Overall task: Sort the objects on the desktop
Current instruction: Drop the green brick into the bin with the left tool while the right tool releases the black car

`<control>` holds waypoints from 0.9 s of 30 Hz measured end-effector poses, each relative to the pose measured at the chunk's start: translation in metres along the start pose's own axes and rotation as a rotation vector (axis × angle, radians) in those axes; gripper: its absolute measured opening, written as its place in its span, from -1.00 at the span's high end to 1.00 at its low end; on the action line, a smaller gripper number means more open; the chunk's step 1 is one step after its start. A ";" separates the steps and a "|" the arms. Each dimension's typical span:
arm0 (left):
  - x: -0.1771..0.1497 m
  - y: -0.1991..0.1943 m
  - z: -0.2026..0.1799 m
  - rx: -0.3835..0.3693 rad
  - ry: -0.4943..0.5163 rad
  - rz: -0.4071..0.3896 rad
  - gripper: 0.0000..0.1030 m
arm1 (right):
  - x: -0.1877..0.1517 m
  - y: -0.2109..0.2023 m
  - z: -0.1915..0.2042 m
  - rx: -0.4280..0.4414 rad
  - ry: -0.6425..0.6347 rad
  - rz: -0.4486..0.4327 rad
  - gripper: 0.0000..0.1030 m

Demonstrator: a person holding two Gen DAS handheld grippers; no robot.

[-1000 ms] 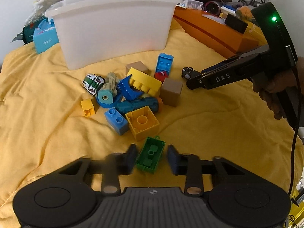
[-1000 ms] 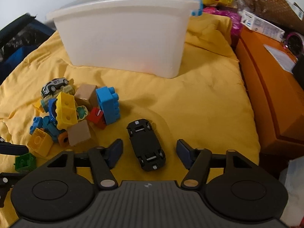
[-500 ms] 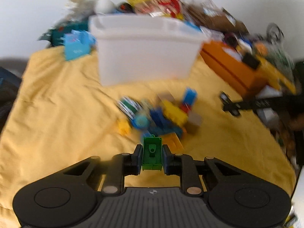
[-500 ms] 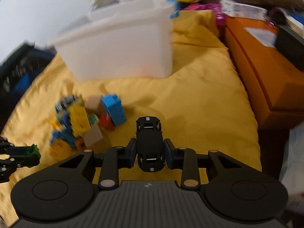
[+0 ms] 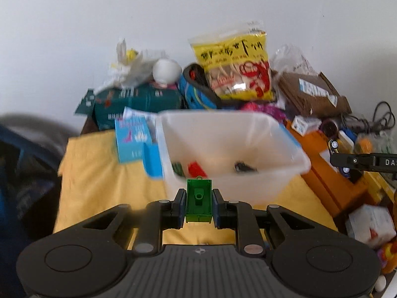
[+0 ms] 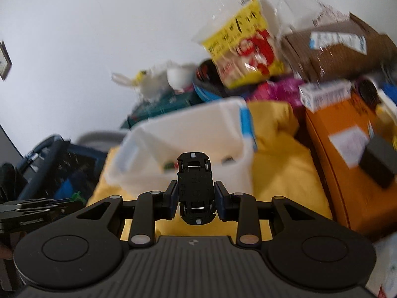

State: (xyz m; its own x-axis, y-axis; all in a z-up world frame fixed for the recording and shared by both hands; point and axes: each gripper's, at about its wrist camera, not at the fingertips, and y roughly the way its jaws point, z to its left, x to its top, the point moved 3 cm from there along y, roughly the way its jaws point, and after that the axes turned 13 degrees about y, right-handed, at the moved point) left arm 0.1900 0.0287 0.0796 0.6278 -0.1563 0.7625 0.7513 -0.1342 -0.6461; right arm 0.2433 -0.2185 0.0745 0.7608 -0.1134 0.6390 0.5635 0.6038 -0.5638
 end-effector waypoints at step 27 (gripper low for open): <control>0.094 0.069 0.013 -0.032 0.009 0.090 0.53 | 0.063 0.075 0.036 -0.086 -0.044 0.122 0.34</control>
State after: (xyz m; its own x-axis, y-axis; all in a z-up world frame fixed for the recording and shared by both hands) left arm 0.3037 0.0178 0.1075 0.6904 -0.1774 0.7013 0.6851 -0.1508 -0.7127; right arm 0.3218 -0.1516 0.0912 0.8115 -0.0079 0.5843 0.4949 0.5409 -0.6800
